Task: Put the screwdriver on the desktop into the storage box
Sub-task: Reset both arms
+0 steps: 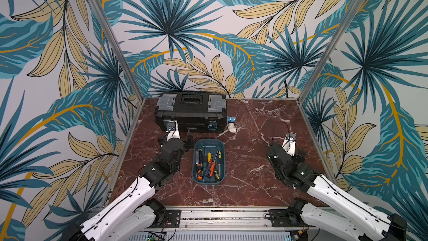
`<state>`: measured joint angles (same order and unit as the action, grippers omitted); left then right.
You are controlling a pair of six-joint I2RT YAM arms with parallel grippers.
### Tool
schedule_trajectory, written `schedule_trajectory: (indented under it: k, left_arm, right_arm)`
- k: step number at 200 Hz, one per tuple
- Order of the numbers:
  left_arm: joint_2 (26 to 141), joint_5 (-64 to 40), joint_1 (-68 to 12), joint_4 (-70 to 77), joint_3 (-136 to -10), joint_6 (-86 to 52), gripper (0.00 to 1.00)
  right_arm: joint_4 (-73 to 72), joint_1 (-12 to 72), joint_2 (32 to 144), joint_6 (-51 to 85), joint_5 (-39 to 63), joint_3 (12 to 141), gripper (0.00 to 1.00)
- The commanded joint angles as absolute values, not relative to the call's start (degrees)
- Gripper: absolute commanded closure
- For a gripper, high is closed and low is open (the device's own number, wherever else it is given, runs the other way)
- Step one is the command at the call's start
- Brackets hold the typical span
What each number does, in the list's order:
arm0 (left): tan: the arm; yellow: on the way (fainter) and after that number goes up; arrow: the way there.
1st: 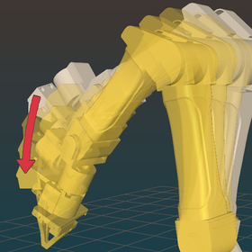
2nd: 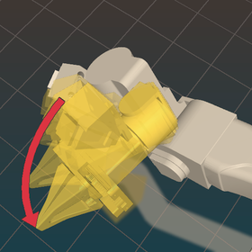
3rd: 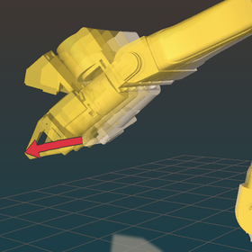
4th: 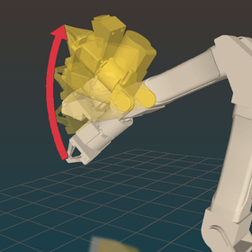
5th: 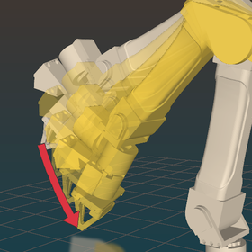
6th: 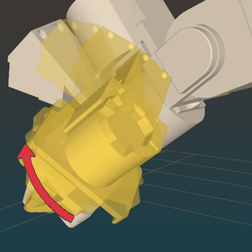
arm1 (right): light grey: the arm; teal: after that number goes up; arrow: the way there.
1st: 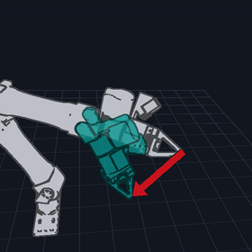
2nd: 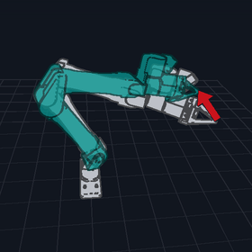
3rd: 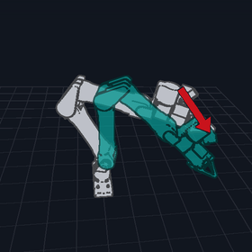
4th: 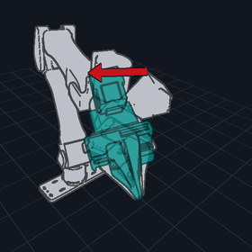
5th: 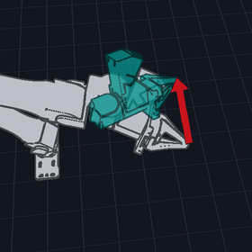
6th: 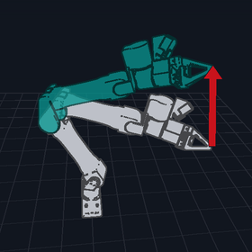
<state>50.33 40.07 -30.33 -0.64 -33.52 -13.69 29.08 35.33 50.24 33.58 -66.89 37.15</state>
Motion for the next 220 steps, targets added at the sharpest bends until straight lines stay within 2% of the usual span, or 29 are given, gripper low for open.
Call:
schedule_trajectory:
  k: [1, 21, 50, 57, 75, 99, 119, 129, 149, 177, 189, 201, 214, 220]
  left_arm:
    - [56.91, 49.6, -22.12, 13.28, -30.1, -7.02, 0.0]
    - [67.44, 49.15, -14.46, 12.12, -31.89, -7.43, 0.0]
    - [74.63, 44.8, -7.77, 25.41, -26.55, -6.44, 0.0]
    - [74.83, 42.45, -6.05, 27.37, -25.28, -8.7, 0.0]
    - [75.5, 35.21, -2.54, 34.51, -22.26, -11.31, 0.0]
    - [78.68, 31.35, -1.06, 41.86, -20.5, -11.67, 0.0]
    - [79.27, 25.67, -1.16, 41.3, -21.59, -8.6, 0.0]
    - [79.35, 24.41, -1.32, 40.21, -22.23, -8.1, 0.0]
    - [79.64, 23.25, -1.49, 40.58, -22.41, -7.28, 0.0]
    - [81.85, 19.84, -3.37, 42.74, -22.84, -3.0, 0.0]
    - [85.72, 14.66, -4.35, 46.73, -22.45, 0.57, 0.0]
    - [90.59, 16.01, -5.18, 60.55, -19.57, 2.57, 0.0]
    - [86.53, 16.17, -4.59, 48.03, -21.97, 0.15, 0.0]
    - [86.73, 16.63, -4.66, 48.26, -22.12, 0.39, 0.0]
  right_arm:
    - [13.45, 24.4, 50.38, 27.21, -67.47, 29.48, 0.01]
    - [7.31, 13.63, 53.83, 28.68, -58.74, 27.03, 0.0]
    - [-11.13, 6.87, 64.04, 17.85, -57.29, 23.13, 0.0]
    - [-10.73, 6.14, 65.23, 17.73, -54.53, 24.19, 0.0]
    - [-25.7, 4.8, 66.75, 10.74, -40.75, 20.89, 0.01]
    - [-44.9, 4.23, 71.77, 7.1, -28.97, 17.24, 0.01]
    - [-60.93, 2.9, 83.51, 4.73, -22.23, 16.72, 0.0]
    - [-55.6, 2.75, 86.14, 3.35, -16.97, 19.98, 0.0]
    - [-50.03, 2.48, 85.98, 4.38, -16.82, 22.38, 0.0]
    - [-50.94, 2.6, 86.28, 3.91, -16.92, 22.2, 0.0]
    - [-50.65, 2.65, 85.98, 4.03, -17.14, 22.17, 0.0]
    - [-51.11, 2.64, 86.13, 3.85, -17.08, 22.06, 0.01]
    - [-51.02, 2.75, 86.09, 3.79, -17.21, 22.06, 0.01]
    - [-51.11, 2.73, 86.06, 3.81, -17.25, 22.07, 0.0]
